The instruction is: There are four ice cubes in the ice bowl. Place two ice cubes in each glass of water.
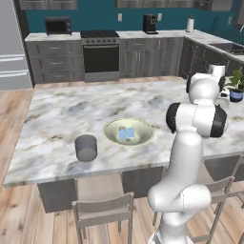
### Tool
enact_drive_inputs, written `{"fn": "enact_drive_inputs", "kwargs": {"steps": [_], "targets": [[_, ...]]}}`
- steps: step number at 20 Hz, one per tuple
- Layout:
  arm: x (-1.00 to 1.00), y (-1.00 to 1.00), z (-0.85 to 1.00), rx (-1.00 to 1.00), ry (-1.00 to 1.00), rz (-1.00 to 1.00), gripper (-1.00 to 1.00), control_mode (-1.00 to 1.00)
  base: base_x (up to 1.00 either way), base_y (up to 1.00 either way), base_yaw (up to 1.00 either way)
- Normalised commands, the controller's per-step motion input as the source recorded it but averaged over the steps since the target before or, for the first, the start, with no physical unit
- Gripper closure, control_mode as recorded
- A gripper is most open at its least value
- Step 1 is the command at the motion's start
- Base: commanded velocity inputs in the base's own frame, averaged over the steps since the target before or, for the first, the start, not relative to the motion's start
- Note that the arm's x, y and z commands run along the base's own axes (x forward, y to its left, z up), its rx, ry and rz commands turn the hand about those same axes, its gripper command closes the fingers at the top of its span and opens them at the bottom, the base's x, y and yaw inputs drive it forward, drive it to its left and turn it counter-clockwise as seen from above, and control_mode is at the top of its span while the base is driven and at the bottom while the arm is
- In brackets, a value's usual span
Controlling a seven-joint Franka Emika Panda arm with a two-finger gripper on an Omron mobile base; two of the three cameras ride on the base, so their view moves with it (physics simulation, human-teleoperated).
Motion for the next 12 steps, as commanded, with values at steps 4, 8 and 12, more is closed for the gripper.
{"fn": "enact_drive_inputs", "kwargs": {"steps": [4, 8, 12], "targets": [[0.28, -0.28, -0.24, 0.00, 0.00, 0.00, 1.00, -1.00, 0.00, 0.00, 0.00], [0.21, -0.16, -0.34, 0.00, 0.00, 0.00, 1.00, -1.00, 0.00, 0.00, 0.00], [0.19, -0.16, -0.28, 0.00, 0.00, 0.00, 1.00, -1.00, 0.00, 0.00, 0.00]]}}
